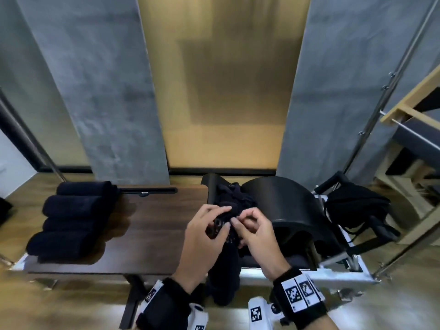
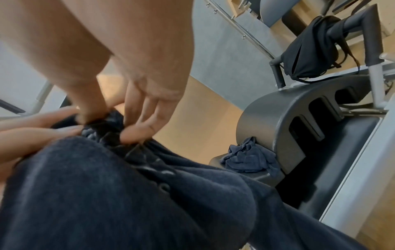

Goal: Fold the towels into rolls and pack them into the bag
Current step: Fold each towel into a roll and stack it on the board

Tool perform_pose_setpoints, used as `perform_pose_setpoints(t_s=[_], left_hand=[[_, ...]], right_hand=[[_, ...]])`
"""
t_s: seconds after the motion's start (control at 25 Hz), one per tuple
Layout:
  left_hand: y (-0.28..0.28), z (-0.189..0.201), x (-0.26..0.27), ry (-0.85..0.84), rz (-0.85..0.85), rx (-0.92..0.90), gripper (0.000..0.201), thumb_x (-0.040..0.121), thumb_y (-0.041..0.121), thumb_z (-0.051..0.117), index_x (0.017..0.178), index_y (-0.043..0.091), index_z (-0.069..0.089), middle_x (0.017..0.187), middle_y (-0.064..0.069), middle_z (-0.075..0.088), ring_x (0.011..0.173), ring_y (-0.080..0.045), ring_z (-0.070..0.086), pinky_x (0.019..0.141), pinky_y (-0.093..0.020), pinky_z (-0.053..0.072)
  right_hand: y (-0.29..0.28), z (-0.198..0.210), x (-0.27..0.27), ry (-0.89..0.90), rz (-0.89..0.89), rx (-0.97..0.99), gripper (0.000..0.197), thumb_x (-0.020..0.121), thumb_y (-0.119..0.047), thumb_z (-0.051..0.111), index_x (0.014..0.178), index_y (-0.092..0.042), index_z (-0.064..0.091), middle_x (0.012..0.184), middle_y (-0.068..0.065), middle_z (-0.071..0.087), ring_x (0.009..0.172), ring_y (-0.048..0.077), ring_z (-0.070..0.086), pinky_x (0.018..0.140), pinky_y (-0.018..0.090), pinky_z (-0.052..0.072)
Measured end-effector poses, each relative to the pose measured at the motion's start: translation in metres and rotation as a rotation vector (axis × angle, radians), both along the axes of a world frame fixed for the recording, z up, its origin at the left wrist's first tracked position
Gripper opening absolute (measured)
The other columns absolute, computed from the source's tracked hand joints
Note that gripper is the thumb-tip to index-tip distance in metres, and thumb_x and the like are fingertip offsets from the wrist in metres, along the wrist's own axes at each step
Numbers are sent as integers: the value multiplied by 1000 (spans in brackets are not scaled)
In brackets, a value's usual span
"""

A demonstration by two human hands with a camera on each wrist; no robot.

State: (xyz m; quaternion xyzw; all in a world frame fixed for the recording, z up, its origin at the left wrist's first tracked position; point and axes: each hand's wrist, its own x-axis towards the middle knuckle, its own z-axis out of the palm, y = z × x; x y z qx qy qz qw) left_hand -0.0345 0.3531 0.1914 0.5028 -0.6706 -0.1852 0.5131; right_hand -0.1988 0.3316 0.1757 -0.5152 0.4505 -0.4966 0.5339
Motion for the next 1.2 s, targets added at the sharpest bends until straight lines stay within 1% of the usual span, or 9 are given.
perform_pose_setpoints(t_s=[0.16,0.24,0.4,0.52,0.6,0.72,0.84,0.96,1.2], left_hand=[[18,16,48,283,70,106,33,96,0,68,114,27,78,113,8,76,106,-12,73,93,-38,60],[33,18,80,341,38,161,37,99,-1,63,114,30,77,117,9,76,109,-9,71,92,-31,59],[58,16,146,303,71,170,30,102,3,60,112,30,69,114,12,72,110,-3,66,87,-34,59],[81,15,175,135,22,288,12,106,45,55,116,40,57,114,9,63,96,-10,71,78,-50,64],[103,12,194,-185,81,146,31,105,66,40,124,45,52,123,14,46,99,-6,66,78,-41,63],[129,12,215,-207,-50,-55,52,97,77,51,138,45,47,136,18,35,116,-4,58,86,-21,56],[141,12,226,-111,-248,-80,60,88,58,80,136,36,50,138,17,45,126,-10,56,102,-16,48],[143,15,245,129,-227,-57,28,90,21,85,109,26,65,113,6,66,107,-23,68,93,-42,57],[140,31,300,415,-94,48,15,109,32,58,103,28,71,99,4,74,94,-9,70,86,-31,55]], right_hand=[[42,3,36,74,375,-76,77,85,-24,87,150,-35,48,141,-9,66,133,8,59,108,25,49],[64,3,65,175,373,-114,98,82,-12,88,157,-44,34,147,-15,60,138,4,55,112,25,47],[94,17,109,193,61,-239,41,88,-8,81,119,-24,61,100,4,77,95,15,74,84,36,59],[104,39,136,268,-62,-370,11,90,-16,81,93,-18,70,85,3,73,83,20,69,76,38,54],[111,49,158,283,-89,-396,7,94,-18,78,91,-17,71,86,2,73,86,22,69,79,42,54],[123,55,190,311,-73,-404,17,99,-30,72,91,-15,72,85,5,72,87,25,70,81,48,55],[131,63,216,279,-60,-335,33,100,-44,67,91,-13,74,87,12,72,87,27,71,81,53,55],[140,68,234,289,17,-312,47,92,-60,70,86,-14,71,79,5,69,77,14,66,73,42,52],[144,71,221,445,293,-275,24,83,-25,89,87,-19,67,88,2,75,86,18,72,78,35,54]])
